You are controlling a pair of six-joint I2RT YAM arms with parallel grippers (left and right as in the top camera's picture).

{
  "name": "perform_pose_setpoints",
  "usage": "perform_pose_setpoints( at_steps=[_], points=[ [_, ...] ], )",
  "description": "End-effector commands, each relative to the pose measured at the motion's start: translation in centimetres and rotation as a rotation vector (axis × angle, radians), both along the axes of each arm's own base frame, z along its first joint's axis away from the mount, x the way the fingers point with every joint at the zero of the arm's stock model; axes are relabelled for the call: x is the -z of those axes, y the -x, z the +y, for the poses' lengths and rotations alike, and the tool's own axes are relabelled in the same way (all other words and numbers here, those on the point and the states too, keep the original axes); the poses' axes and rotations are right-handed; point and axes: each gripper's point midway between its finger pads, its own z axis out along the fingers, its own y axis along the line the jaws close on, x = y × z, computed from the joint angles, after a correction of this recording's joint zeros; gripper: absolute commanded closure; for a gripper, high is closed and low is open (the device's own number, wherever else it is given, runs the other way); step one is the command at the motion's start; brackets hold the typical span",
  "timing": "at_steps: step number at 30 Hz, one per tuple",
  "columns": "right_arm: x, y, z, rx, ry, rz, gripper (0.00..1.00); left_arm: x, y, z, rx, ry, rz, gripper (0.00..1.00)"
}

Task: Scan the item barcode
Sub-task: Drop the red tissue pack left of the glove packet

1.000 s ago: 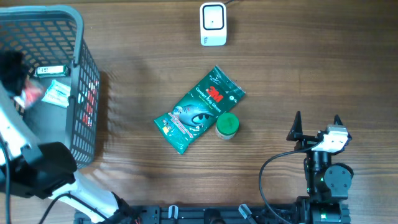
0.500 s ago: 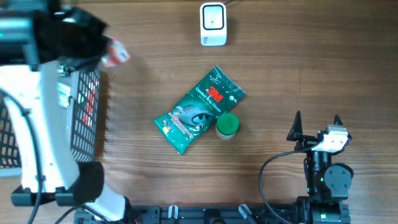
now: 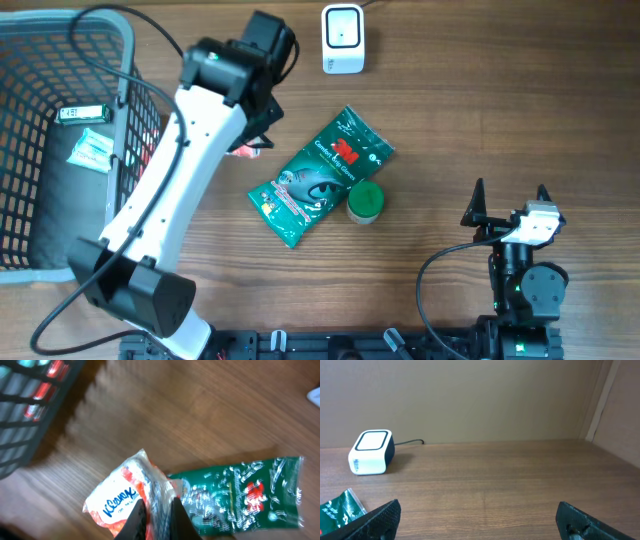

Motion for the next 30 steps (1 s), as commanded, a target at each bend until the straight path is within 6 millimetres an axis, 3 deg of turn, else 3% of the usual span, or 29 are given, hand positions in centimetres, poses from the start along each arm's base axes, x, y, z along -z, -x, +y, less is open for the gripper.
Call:
perform_pose_setpoints(
  at_steps=[1,6,8,12,13,14,15,17,20,24,25,27,29,30],
  points=[
    [-0.1,0.0,0.2,-0.011,0.011,-0.004,0.0,4.7,-0.3,0.4,0.0,-0.04,0.011,0.96],
    [-0.1,0.0,0.2,-0.011,0.011,-0.004,0.0,11.2,-0.3,-0.8,0.008,0.034,0.001,0.94],
    [-0.1,0.0,0.2,-0.011,0.011,-0.004,0.0,12.2,-0.2,-1.3,0.014,0.066,0.006,0.91],
    [-0.1,0.0,0.2,-0.011,0.011,-0.004,0.0,12.8,-0.2,-1.4,0.016,0.075,0.001,0.71],
    [-0.1,0.0,0.2,-0.011,0.011,-0.004,0.0,12.7,-0.3,-1.4,0.016,0.076,-0.004,0.53],
    [-0.1,0.0,0.2,-0.011,0.011,-0.004,0.0,12.6,-0.6,-1.4,0.026,0.07,-0.014,0.13],
    [-0.1,0.0,0.2,-0.011,0.011,-0.004,0.0,12.3,-1.1,-1.1,0.068,0.043,-0.029,0.0],
    [-0.1,0.0,0.2,-0.011,0.011,-0.004,0.0,10.8,-2.4,-0.9,0.158,0.002,-0.054,0.0],
    [-0.1,0.0,0.2,-0.011,0.011,-0.004,0.0,6.0,-4.5,-1.2,0.278,-0.024,-0.112,0.0],
    [-0.1,0.0,0.2,-0.011,0.011,-0.004,0.0,-5.6,-7.2,-0.7,0.332,-0.069,-0.301,0.0],
    [-0.1,0.0,0.2,-0.011,0.012,-0.004,0.0,-9.6,-7.5,0.3,0.297,-0.104,-0.382,0.0],
    [-0.1,0.0,0.2,-0.011,0.011,-0.004,0.0,-15.0,-7.4,2.4,0.225,-0.172,-0.501,0.0],
    [-0.1,0.0,0.2,-0.011,0.011,-0.004,0.0,-20.8,-6.1,6.1,0.098,-0.275,-0.633,0.0],
    [-0.1,0.0,0.2,-0.011,0.011,-0.004,0.0,-22.0,-5.4,7.4,0.054,-0.305,-0.66,0.0]
  ],
)
